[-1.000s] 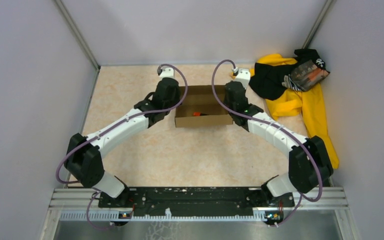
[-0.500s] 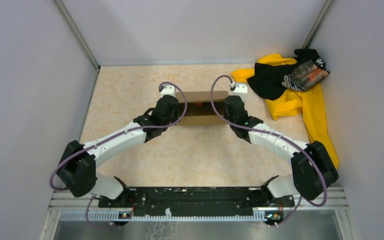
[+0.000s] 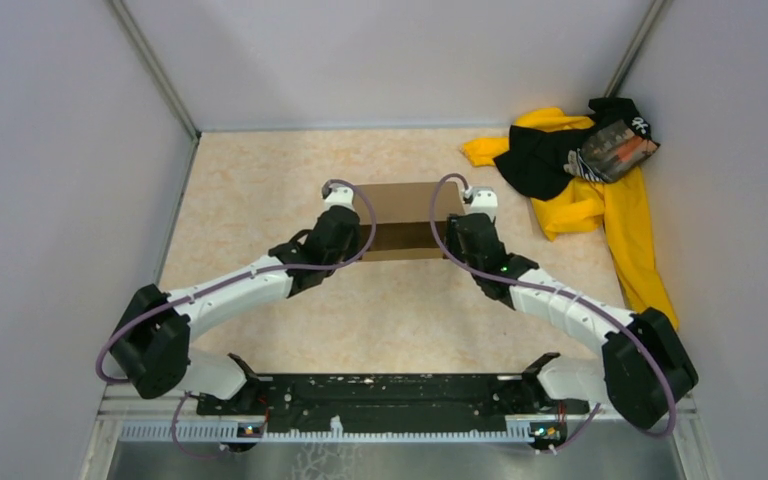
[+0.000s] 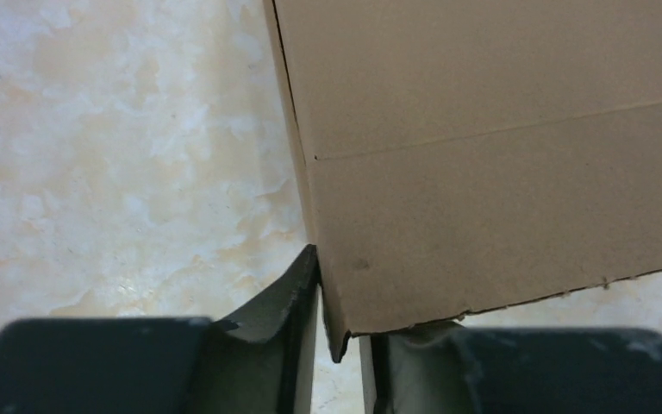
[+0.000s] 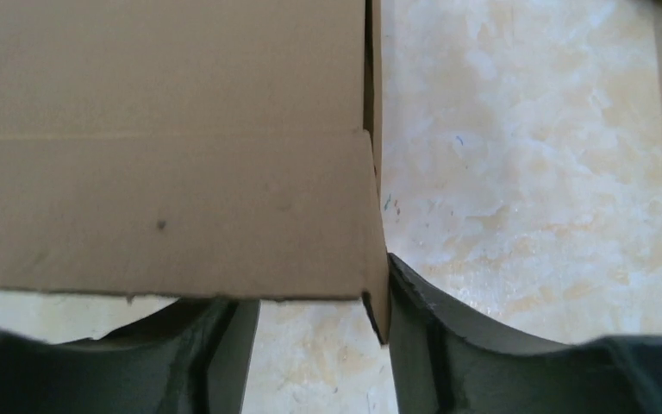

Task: Fold the paper box

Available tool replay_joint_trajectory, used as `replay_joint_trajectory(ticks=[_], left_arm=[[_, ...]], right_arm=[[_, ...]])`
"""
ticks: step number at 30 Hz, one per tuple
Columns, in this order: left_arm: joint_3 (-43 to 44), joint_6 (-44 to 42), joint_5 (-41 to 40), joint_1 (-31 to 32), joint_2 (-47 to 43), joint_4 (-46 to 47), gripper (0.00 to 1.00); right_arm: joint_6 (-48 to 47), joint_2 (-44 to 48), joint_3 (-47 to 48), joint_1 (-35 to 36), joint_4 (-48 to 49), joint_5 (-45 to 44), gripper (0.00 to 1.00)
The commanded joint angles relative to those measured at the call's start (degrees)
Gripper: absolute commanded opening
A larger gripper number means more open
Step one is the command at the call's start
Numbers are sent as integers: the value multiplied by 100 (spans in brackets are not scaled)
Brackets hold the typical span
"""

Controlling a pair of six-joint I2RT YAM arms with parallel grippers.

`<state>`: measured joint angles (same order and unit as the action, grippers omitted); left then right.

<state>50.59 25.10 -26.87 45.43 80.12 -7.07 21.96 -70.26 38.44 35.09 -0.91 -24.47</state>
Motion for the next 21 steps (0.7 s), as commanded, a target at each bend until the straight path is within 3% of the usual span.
replay_joint_trajectory(ticks=[1, 6, 21], left_arm=[[-46, 118, 94, 54, -173, 19, 37], [-235, 100, 48, 56, -296, -50, 47], [-205, 297, 667, 65, -1177, -859, 51]], right_arm=[[60, 599, -189, 103, -79, 248, 61], [28, 1041, -294, 98, -455, 338, 69], [28, 2344, 129, 103, -1676, 718, 70]])
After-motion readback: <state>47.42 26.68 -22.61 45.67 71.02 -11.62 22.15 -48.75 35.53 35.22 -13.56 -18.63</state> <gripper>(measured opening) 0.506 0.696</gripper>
